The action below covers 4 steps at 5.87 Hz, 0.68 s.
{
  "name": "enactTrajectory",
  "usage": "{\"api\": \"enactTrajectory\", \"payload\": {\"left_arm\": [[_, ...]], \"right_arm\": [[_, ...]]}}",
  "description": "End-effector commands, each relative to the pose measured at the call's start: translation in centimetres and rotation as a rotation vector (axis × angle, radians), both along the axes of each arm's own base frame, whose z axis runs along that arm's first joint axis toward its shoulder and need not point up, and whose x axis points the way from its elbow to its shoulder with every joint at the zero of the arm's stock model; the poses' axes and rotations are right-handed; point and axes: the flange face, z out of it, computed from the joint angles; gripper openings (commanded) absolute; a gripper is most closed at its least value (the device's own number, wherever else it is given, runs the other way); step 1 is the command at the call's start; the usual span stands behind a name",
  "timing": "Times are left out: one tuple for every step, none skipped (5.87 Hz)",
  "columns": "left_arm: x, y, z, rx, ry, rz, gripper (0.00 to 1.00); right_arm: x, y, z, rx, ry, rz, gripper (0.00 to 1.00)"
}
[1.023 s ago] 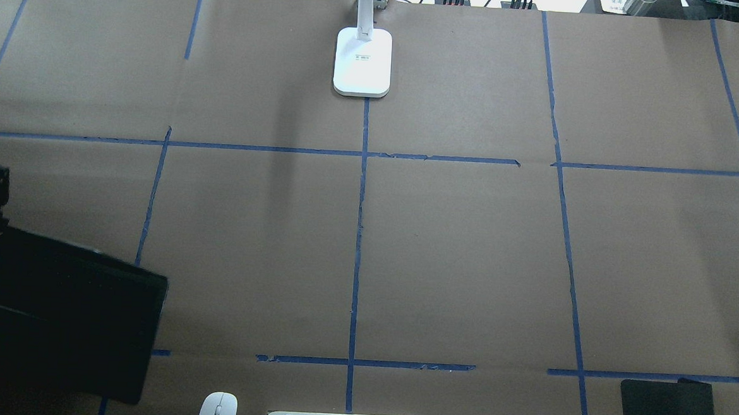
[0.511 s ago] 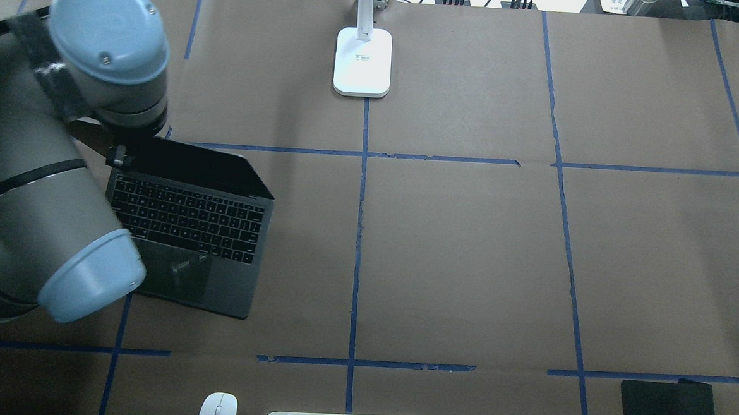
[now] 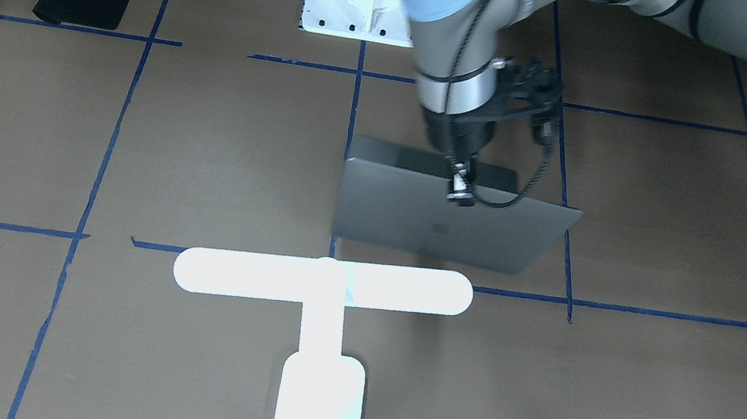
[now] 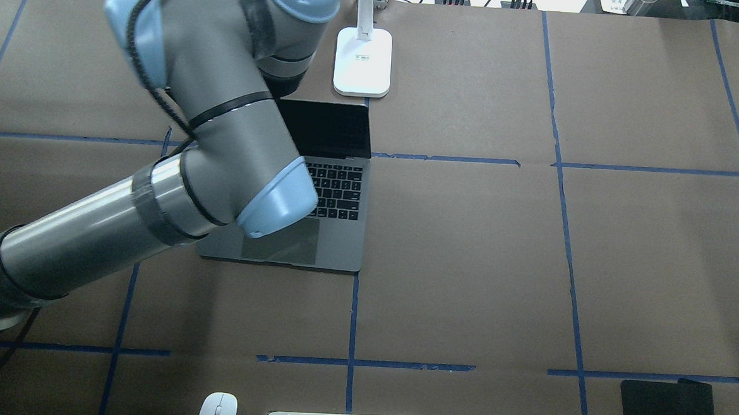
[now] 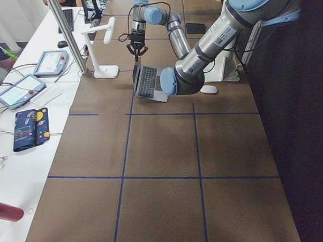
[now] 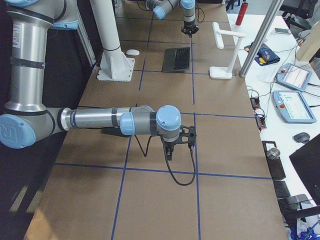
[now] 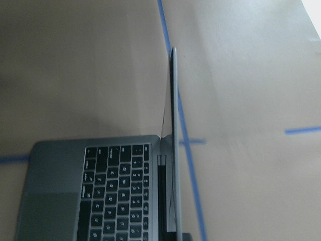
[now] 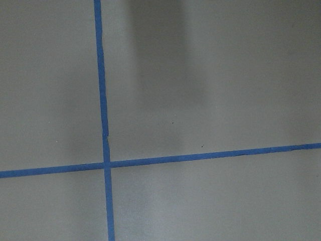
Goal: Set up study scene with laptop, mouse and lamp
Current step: 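Lower the laptop with the left gripper in front of the white lamp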
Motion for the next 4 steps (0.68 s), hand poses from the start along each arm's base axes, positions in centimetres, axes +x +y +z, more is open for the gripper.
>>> {"api": "enactTrajectory", "payload": {"left_arm": [[4.5, -1.9, -2.7, -0.022, 0.038, -0.05, 0.0], [4.9, -1.9, -3.1, -0.011, 0.064, -0.056, 0.0], [5.8, -2.5, -3.5, -0.015, 0.068, -0.065, 0.0], [6.2, -2.9, -4.0, -0.013, 0.087, -0.08, 0.0]], "right_arm": [[0.0, -0.1, -0.1, 0.002, 0.0, 0.001, 1.0], [0.0, -0.1, -0.1, 0.002, 0.0, 0.001, 1.0], [0.0, -0.1, -0.1, 0.001, 0.0, 0.002, 1.0], [0.0, -0.1, -0.1, 0.001, 0.0, 0.002, 1.0]]}}
